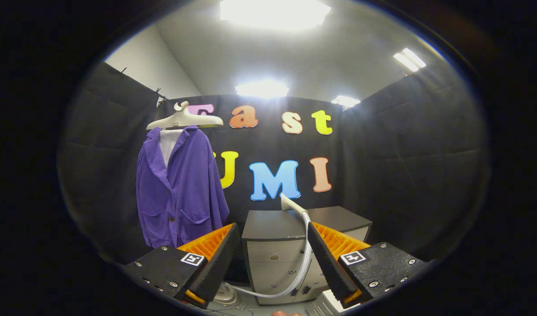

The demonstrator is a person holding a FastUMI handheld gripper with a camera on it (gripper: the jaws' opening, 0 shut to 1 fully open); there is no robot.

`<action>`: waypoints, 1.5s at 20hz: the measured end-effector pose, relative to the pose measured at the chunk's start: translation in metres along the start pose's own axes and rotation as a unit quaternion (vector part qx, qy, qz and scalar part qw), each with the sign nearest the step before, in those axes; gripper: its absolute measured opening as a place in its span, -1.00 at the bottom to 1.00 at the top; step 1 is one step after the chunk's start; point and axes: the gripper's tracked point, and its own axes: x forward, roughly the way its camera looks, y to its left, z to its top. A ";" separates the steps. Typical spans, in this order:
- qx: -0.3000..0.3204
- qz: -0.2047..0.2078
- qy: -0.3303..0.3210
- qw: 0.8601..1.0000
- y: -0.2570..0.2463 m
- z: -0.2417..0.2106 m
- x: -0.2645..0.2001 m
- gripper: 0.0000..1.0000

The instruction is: Iron the clothes twice with a garment steamer, once on the left side and once on the right side.

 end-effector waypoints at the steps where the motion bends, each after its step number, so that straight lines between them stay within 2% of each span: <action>1: 0.001 -0.003 0.002 1.000 -0.004 0.003 0.008 0.92; 5: -0.004 -0.026 0.002 1.000 -0.032 0.015 0.040 0.92; 11: 0.016 -0.039 0.019 0.999 -0.080 0.025 0.123 0.92; 15: 0.045 -0.030 0.037 0.998 -0.101 0.025 0.185 0.92; 18: 0.092 -0.002 0.060 0.994 -0.106 0.015 0.231 0.90; 23: 0.162 0.044 0.116 0.979 -0.116 -0.018 0.305 0.90; 27: 0.229 0.074 0.174 0.955 -0.116 -0.047 0.349 0.90; 30: 0.267 0.084 0.189 0.941 -0.118 -0.059 0.374 0.90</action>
